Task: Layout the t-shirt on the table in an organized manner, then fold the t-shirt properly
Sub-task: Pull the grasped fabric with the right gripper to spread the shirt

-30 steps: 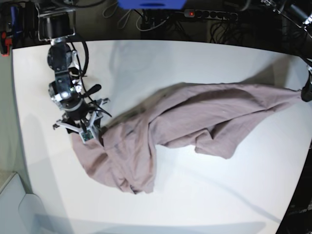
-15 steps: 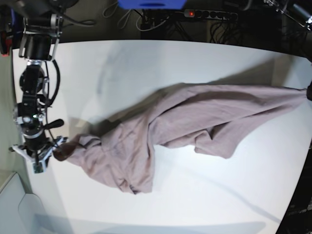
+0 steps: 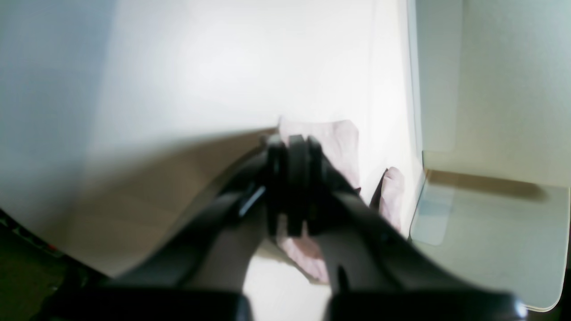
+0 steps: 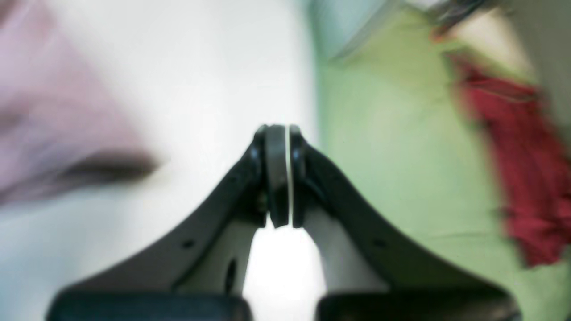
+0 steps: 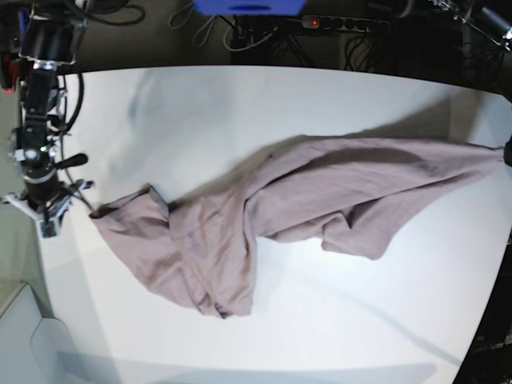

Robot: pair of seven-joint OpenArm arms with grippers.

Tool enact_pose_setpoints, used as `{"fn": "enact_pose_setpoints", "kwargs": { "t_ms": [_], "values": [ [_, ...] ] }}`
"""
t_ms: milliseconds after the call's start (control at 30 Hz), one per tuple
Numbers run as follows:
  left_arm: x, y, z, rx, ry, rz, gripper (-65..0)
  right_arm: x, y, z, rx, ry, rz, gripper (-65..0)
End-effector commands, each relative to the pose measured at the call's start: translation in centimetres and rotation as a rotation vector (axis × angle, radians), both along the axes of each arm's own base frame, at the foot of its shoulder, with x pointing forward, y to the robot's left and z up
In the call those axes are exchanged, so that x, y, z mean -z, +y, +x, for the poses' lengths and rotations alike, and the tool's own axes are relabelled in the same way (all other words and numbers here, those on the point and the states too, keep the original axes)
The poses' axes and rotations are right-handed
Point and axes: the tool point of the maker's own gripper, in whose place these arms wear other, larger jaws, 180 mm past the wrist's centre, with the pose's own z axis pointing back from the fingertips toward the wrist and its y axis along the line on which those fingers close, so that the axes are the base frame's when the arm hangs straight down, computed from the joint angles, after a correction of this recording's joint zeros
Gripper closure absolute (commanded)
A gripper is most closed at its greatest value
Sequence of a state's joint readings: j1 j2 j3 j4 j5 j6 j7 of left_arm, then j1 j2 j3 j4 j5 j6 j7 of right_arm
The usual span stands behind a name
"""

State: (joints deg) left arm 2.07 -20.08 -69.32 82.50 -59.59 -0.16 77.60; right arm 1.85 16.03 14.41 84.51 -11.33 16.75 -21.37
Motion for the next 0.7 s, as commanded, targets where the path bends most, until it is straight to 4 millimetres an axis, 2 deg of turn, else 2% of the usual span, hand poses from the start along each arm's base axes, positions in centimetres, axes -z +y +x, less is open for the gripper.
{"fn": "enact_pose_setpoints", "kwargs": {
  "t_ms": [0, 67, 133, 233, 300, 367, 467, 667],
  "values": [
    [-1.8, 0.7, 0.5, -0.002, -0.043, 0.025, -0.2, -1.7, 0.8, 1.1, -0.032, -0.063, -0.001, 0.0],
    [-1.8, 0.7, 0.5, -0.002, -0.043, 0.025, -0.2, -0.6, 3.1, 1.2, -0.068, -0.045, 0.026, -5.9],
    [-1.8, 0.7, 0.5, -0.002, -0.043, 0.025, -0.2, -0.1, 4.9, 1.3, -0.091, -0.04, 0.052, -15.8],
    [-1.8, 0.7, 0.5, 0.0, -0.042, 0.023, -0.2, -0.2, 6.7, 2.1, -0.121, -0.051, 0.076, -29.3],
    [-1.8, 0.7, 0.5, 0.0, -0.042, 0.023, -0.2, -0.4, 7.4, 2.8, -0.138, -0.053, 0.079, -35.2],
    [-1.7, 0.6, 0.5, 0.0, -0.043, 0.021, -0.2, 0.5, 7.7, 3.2, -0.137, -0.011, 0.081, -39.8],
    [-1.7, 0.6, 0.4, -0.001, -0.042, 0.019, -0.2, 1.6, 7.4, 4.5, -0.117, 0.031, 0.098, -42.8],
    [-1.7, 0.6, 0.5, -0.001, -0.043, 0.018, -0.2, 4.0, 6.2, 5.9, -0.08, 0.105, 0.126, -42.5]
  ]
}}
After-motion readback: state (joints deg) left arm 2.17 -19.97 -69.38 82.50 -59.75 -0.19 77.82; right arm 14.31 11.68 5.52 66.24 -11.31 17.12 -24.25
